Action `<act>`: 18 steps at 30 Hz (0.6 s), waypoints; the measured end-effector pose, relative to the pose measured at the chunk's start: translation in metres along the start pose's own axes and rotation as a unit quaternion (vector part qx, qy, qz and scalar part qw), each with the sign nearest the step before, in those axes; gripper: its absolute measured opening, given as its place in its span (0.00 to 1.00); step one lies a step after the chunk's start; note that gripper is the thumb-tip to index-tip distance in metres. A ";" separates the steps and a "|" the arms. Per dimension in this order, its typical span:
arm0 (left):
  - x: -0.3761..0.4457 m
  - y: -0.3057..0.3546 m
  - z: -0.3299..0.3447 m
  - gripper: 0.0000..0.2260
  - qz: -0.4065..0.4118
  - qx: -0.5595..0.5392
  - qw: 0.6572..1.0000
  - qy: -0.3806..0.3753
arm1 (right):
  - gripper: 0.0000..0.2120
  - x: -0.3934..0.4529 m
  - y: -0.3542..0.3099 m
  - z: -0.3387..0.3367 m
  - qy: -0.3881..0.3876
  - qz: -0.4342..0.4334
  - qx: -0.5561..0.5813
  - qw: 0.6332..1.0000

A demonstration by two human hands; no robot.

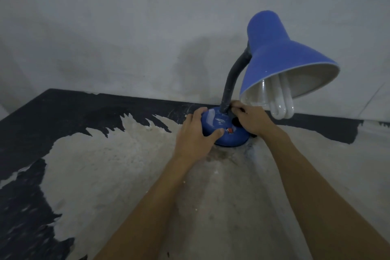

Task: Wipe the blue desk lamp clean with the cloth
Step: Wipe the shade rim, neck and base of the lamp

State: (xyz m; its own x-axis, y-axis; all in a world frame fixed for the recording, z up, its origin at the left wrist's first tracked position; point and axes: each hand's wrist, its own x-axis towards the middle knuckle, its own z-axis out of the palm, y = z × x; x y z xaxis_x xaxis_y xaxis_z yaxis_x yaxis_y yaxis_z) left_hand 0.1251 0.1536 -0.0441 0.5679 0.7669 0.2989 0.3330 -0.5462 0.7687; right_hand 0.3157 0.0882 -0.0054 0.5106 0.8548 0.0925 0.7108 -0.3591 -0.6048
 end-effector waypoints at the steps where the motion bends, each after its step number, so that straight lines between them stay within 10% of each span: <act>1: 0.000 0.000 0.000 0.34 -0.003 -0.003 1.000 -0.003 | 0.15 -0.002 0.002 0.001 0.011 -0.010 -0.005 1.000; 18: 0.000 -0.001 -0.001 0.33 0.002 0.014 1.000 -0.004 | 0.13 -0.073 -0.004 -0.002 0.103 -0.079 0.064 0.989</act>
State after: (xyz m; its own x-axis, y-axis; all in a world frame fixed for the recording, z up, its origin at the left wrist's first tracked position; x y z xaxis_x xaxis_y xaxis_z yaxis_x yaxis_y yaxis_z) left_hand 0.1238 0.1547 -0.0443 0.5754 0.7617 0.2979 0.3505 -0.5587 0.7517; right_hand 0.2769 0.0261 -0.0080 0.4960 0.7968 0.3451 0.7290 -0.1661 -0.6641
